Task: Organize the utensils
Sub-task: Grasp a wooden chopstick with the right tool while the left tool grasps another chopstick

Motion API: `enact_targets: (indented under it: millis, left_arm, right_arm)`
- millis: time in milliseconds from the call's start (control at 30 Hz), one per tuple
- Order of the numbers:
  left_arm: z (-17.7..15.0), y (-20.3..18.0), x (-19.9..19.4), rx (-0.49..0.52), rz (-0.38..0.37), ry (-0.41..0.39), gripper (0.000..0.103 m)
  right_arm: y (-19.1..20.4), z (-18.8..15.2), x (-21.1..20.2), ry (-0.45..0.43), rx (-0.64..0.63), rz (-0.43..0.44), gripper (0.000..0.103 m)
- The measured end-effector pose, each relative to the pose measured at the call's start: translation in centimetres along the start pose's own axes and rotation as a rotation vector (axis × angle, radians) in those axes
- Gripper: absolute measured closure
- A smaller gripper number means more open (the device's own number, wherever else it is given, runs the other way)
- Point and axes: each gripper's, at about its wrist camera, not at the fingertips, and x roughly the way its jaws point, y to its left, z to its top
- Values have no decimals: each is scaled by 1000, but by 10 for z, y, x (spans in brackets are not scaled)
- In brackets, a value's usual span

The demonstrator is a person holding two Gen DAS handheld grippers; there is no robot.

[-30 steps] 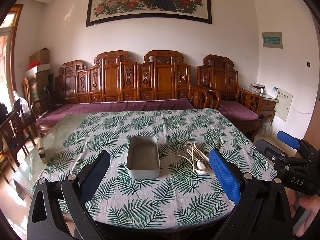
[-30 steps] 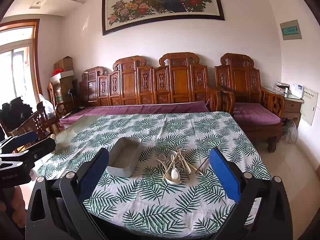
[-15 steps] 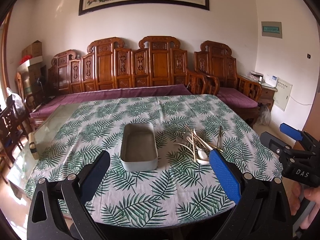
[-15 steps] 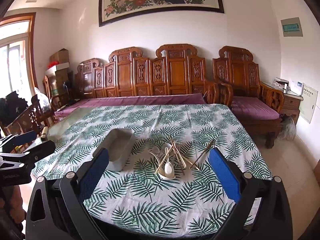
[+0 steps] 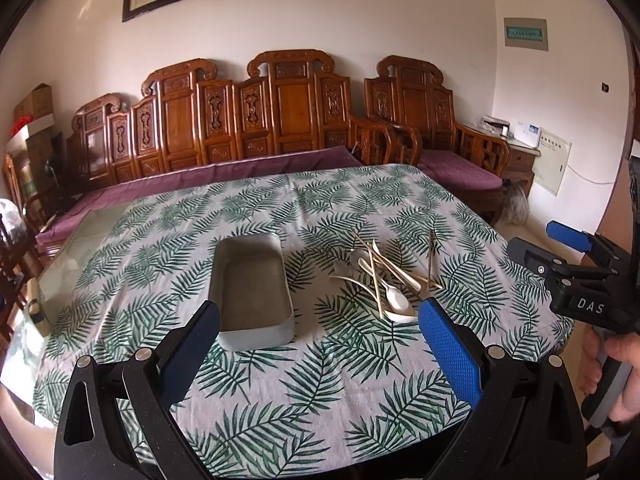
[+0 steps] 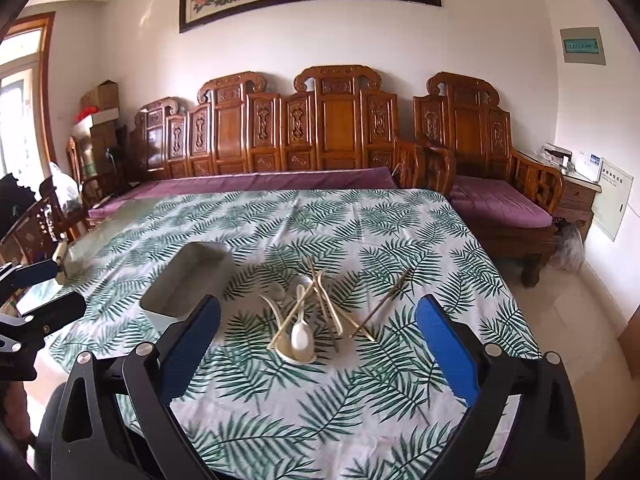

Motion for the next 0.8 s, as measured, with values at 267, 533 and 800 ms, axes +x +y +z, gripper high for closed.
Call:
enact_targets:
  millis: [267, 533, 800]
  left_arm:
    - [0, -7, 40, 12, -28, 57, 7]
    - [-3, -6, 76, -8, -58, 112, 7]
    - [-4, -9, 104, 5, -70, 151, 13]
  right_arm:
    - [-21, -2, 37, 64, -27, -12, 9]
    - [-40, -8, 90, 176, -48, 21, 21]
    - [-59, -25, 165, 322, -45, 39, 36]
